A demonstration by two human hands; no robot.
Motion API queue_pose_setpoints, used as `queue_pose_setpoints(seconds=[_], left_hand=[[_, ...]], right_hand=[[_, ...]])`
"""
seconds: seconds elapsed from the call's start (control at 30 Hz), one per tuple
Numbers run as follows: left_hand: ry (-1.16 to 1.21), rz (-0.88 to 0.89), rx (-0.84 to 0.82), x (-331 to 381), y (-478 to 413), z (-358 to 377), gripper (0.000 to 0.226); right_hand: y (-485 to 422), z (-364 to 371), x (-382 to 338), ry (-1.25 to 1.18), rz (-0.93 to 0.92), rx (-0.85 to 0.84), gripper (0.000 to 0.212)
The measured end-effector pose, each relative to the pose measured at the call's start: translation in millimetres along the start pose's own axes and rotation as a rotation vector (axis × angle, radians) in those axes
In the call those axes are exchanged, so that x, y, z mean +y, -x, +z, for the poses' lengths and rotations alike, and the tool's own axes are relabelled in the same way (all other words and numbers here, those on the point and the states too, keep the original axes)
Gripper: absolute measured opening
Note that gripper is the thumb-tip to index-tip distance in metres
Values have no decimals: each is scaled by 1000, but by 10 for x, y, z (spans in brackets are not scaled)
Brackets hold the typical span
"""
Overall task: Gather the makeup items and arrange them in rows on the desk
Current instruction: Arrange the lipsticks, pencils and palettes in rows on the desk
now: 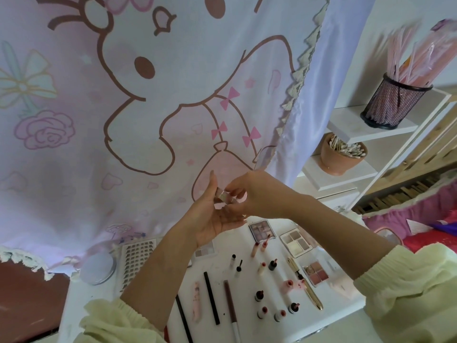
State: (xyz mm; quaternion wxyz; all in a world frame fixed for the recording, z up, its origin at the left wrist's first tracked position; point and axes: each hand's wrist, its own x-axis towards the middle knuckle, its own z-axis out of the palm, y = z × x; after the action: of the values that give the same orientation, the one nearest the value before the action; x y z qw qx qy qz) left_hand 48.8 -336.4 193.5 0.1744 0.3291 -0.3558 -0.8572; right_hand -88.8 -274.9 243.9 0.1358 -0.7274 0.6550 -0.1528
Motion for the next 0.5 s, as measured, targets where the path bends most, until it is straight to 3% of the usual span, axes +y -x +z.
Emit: queue_pose_setpoints(seconds=[0.1,0.27,0.33,0.4,0.5], left_hand=[[-38,12,13,-6,-5,-53,75],[-150,88,72,-37,-13,-173,47],[-157,144,133,-49,-24,-191,36],[-160,160,151,-47,-32,-203,28],[-149,152,172,-43,-47,-208,20]], right_hand=[[-15,10,38,-126,35,66,21],[15,-111,169,-727,420,268,16],[26,-137,160,-948,518,278,29],[27,-153,137,-998,571,258,42],[34,-169,101,-1008,610,256,29]])
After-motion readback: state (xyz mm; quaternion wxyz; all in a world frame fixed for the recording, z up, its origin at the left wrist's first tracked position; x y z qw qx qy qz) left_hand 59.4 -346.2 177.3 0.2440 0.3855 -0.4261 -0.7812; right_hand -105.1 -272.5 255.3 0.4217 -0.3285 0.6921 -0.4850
